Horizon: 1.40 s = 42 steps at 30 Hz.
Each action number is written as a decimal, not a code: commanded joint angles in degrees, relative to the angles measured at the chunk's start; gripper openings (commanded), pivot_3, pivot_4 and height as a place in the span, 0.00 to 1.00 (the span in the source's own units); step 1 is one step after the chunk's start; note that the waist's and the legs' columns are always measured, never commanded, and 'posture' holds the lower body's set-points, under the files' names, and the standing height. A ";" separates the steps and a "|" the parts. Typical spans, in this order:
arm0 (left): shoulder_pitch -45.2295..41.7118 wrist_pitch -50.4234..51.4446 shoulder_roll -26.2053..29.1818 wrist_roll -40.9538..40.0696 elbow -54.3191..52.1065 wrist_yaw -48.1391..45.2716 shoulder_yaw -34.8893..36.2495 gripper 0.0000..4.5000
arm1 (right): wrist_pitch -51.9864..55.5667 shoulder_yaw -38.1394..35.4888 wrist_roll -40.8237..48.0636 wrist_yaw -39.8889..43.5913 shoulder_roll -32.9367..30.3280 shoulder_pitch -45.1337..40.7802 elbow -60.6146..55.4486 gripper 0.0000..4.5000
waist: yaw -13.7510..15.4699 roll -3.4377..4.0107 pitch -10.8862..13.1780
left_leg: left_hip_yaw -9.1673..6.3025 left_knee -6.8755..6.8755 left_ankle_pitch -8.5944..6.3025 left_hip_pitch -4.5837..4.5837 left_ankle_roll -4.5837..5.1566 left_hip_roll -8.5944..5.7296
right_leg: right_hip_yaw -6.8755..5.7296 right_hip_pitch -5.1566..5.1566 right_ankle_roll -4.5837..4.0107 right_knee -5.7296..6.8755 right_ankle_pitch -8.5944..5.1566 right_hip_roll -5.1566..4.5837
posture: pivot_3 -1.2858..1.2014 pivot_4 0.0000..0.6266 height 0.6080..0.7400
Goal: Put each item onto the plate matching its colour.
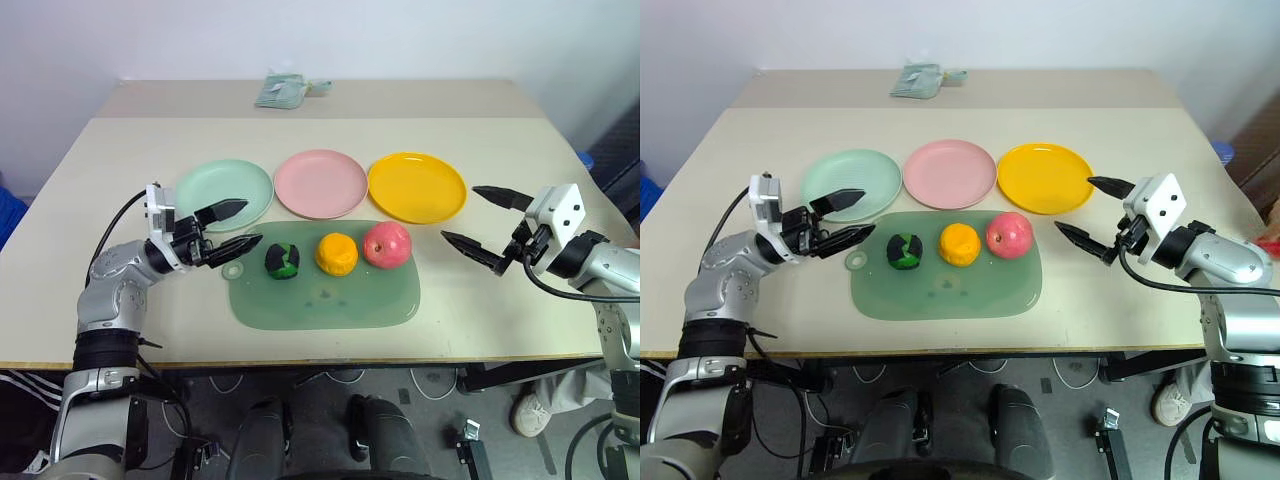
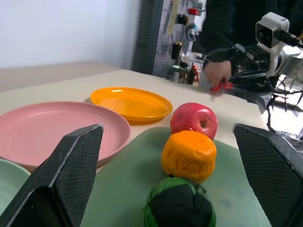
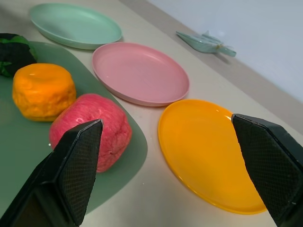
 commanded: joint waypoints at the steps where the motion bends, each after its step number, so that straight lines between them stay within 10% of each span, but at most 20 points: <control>1: -1.06 0.65 1.34 -0.59 -1.07 -0.46 0.28 1.00 | -0.71 -1.22 0.40 -0.88 -0.31 -0.85 -1.94 0.99 | -0.02 0.00 0.00 | 0.00 0.00 0.00 0.00 0.00 0.00 | 0.00 0.00 0.00 0.00 0.00 0.00 | 0.52 0.24 1.00; 23: -1.98 12.53 13.91 -5.11 -2.48 -7.70 2.33 1.00 | 16.22 3.68 14.35 1.34 -0.18 -5.79 -14.96 0.99 | -0.03 0.01 0.01 | -0.01 -0.01 0.00 -0.02 0.00 0.02 | 0.00 -0.02 -0.02 -0.01 -0.01 -0.02 | 0.52 0.24 1.00; 42: -5.49 -3.07 5.18 9.56 5.59 -7.13 -10.24 1.00 | 27.21 6.36 17.35 -2.95 -4.29 -2.35 -29.95 0.99 | 0.14 0.00 0.00 | -0.01 -0.01 -0.01 -0.07 0.00 0.01 | -0.01 -0.04 -0.03 -0.08 -0.01 -0.03 | 0.52 0.24 1.00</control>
